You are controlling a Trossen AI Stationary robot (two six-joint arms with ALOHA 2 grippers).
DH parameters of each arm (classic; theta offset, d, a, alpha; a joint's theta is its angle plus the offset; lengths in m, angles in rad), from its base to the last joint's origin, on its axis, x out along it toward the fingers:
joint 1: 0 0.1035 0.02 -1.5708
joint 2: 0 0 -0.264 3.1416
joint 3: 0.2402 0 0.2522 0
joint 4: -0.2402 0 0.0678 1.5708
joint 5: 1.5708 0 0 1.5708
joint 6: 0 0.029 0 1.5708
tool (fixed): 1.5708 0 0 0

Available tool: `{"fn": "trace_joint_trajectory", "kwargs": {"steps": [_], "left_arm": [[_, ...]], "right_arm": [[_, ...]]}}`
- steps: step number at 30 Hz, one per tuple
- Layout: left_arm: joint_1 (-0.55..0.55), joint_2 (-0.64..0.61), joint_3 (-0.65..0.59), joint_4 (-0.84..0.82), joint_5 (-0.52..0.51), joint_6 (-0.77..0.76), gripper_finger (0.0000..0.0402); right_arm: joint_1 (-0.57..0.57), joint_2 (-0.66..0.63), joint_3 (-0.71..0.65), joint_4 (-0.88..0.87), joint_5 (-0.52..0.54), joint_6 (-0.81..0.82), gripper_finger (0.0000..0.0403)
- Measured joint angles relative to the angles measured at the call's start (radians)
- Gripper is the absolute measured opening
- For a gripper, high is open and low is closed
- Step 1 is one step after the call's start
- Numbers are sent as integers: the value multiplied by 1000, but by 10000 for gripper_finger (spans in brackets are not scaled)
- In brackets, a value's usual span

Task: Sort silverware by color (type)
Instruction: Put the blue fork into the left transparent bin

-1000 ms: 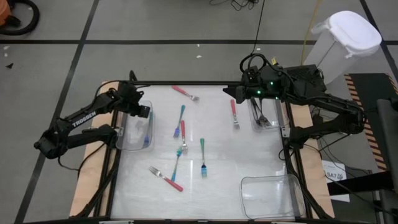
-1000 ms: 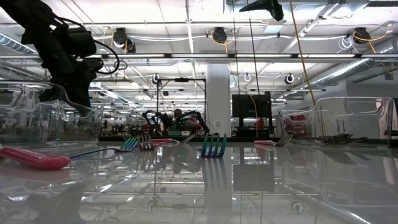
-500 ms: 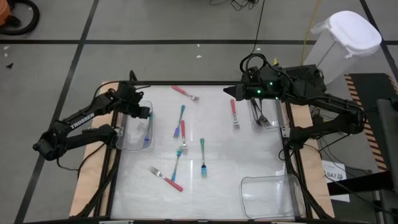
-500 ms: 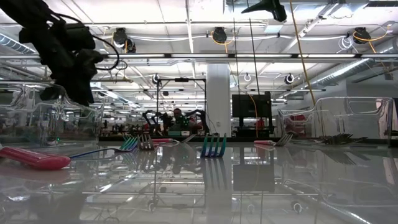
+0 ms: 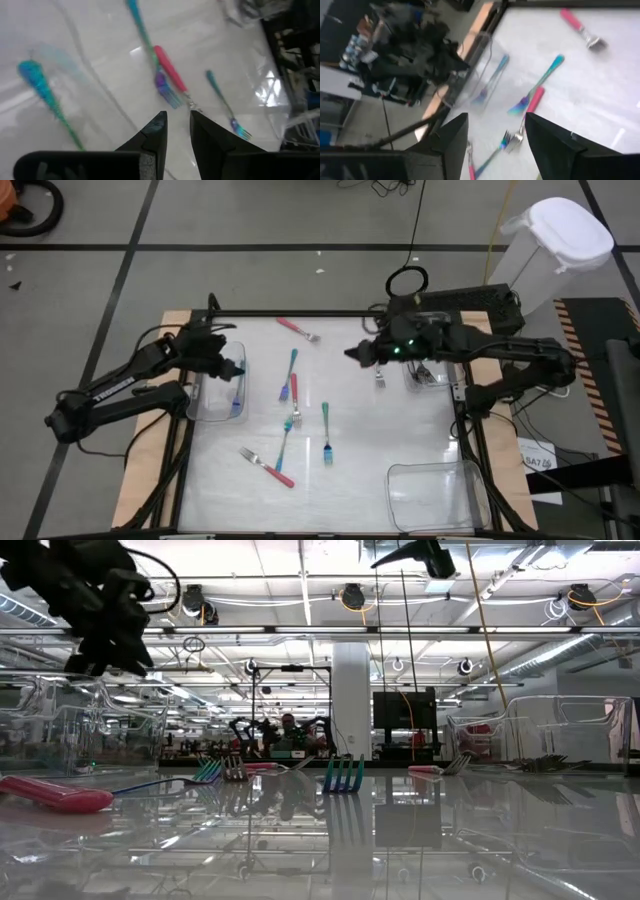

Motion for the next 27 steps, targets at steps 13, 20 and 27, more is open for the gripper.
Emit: {"fn": "trace_joint_trajectory", "kwargs": {"steps": [13, 20, 27], "left_arm": [[-185, 95, 440, -271, -331, 118, 85], [-261, 195, 602, -358, -339, 113, 86], [-377, 244, 643, -406, -329, 41, 86]], "right_arm": [[166, 144, 0, -94, 0, 134, 191], [256, 248, 0, -100, -3, 231, 191], [350, 358, 0, -86, -5, 289, 191]]}}
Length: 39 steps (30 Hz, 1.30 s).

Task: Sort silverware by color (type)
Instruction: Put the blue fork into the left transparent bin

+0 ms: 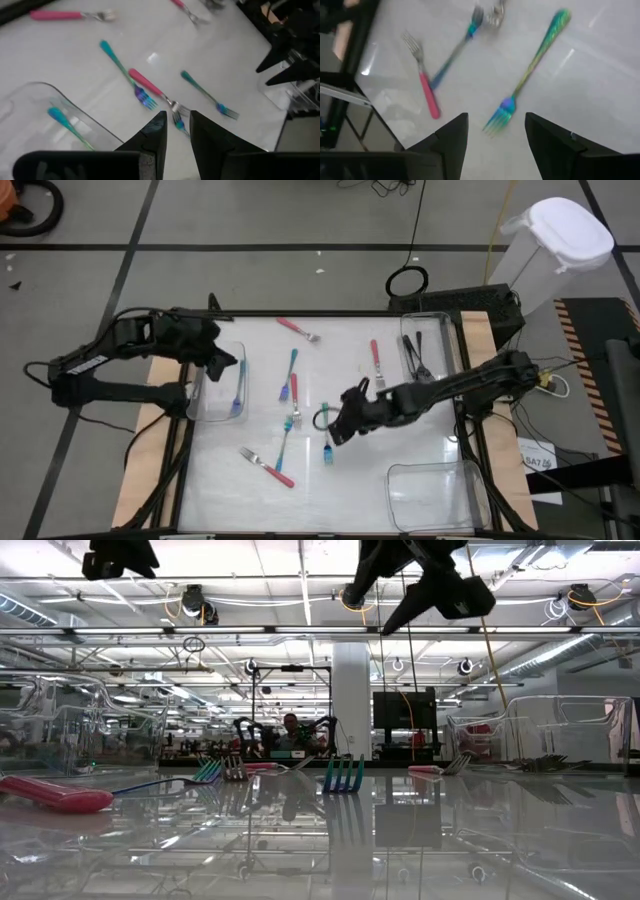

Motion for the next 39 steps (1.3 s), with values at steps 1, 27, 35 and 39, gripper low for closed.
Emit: {"fn": "trace_joint_trajectory", "kwargs": {"steps": [1, 27, 35, 39], "left_arm": [[-20, 7, 0, 0, 0, -16, 86], [-347, 130, 0, 62, -16, -32, 86], [-401, 131, 0, 61, -16, -35, 86], [-423, 130, 0, 62, -16, -39, 86]], "right_arm": [[11, 14, 0, 10, 0, 17, 191], [102, 246, 0, 187, -105, 512, 191], [109, 308, 0, 260, -109, 603, 191], [108, 309, 0, 267, -98, 624, 191]]}}
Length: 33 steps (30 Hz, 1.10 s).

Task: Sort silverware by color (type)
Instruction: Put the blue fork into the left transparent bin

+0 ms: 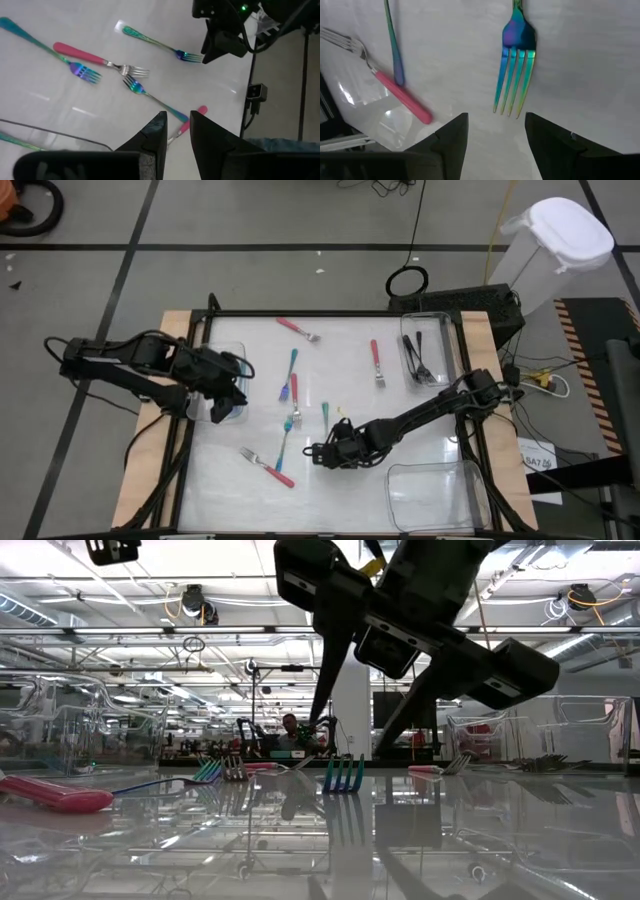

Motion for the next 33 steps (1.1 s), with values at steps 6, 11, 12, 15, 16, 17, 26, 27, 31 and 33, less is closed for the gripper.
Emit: {"fn": "trace_joint_trajectory", "kwargs": {"steps": [6, 11, 12, 15, 16, 17, 26, 27, 31, 33], "left_arm": [[-25, 0, 0, 0, -19, 4, 86], [-37, 0, 0, -1, -27, 5, 86], [-39, 0, 0, 0, -27, 5, 86], [-41, 0, 0, -1, -27, 5, 86], [-41, 0, 0, -1, -27, 4, 86], [-41, 0, 0, -1, -27, 3, 86], [-41, 0, 0, 0, -27, 0, 86], [-41, 0, 0, 0, -27, 0, 86], [-41, 0, 0, 1, -27, -3, 86], [-41, 0, 0, 2, -27, -6, 86]], "right_arm": [[0, 0, 0, -40, 19, 4, 191], [0, 14, 0, -46, 17, 27, 191], [1, 17, 0, -39, 18, 29, 191], [2, 31, 1, -8, 20, 38, 191], [2, 34, 0, -15, 20, 37, 191], [2, 34, -1, -19, 23, 37, 191], [2, 31, 0, -23, 49, 26, 191], [2, 31, 0, -23, 49, 26, 191], [2, 31, 0, -23, 49, 26, 191], [2, 38, 0, -19, 48, 26, 191]]}}
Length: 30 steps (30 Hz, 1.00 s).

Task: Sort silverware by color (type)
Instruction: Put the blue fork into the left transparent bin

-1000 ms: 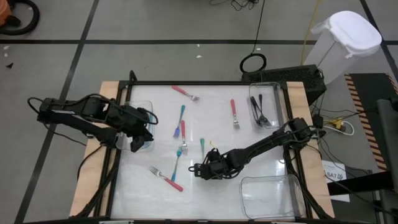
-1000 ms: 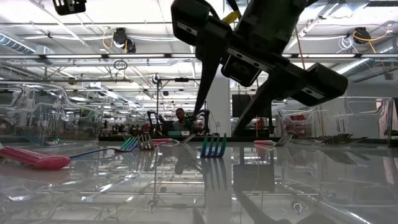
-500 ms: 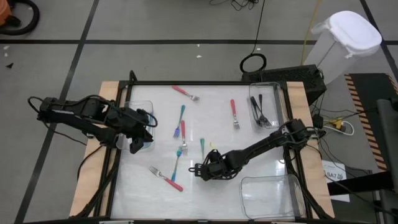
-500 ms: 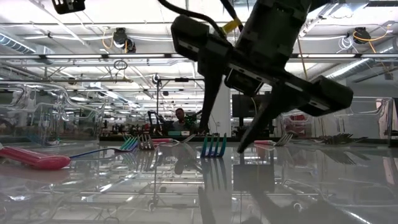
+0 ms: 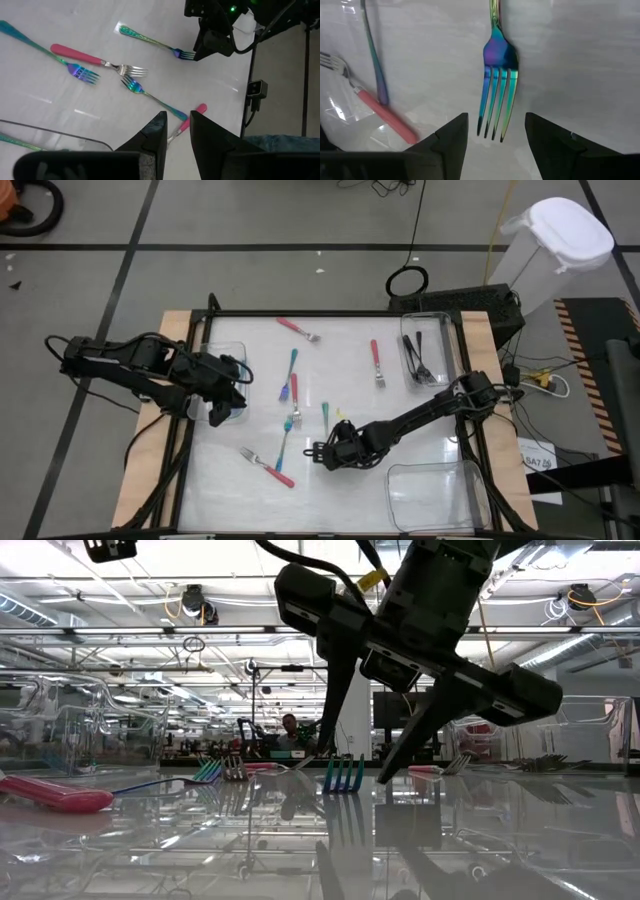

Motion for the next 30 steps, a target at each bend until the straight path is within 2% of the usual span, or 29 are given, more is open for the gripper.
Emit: {"fn": "trace_joint_trajectory", "kwargs": {"steps": [9, 20, 30], "left_arm": [[0, 0, 0, 2, 0, -20, 86], [0, 0, 0, 2, 0, -28, 86], [0, 0, 0, 2, 0, -27, 86]], "right_arm": [[6, 67, 1, 160, 2, 4, 191], [8, 69, 1, 168, 50, -11, 188], [8, 71, 0, 160, 56, -44, 114]]}}
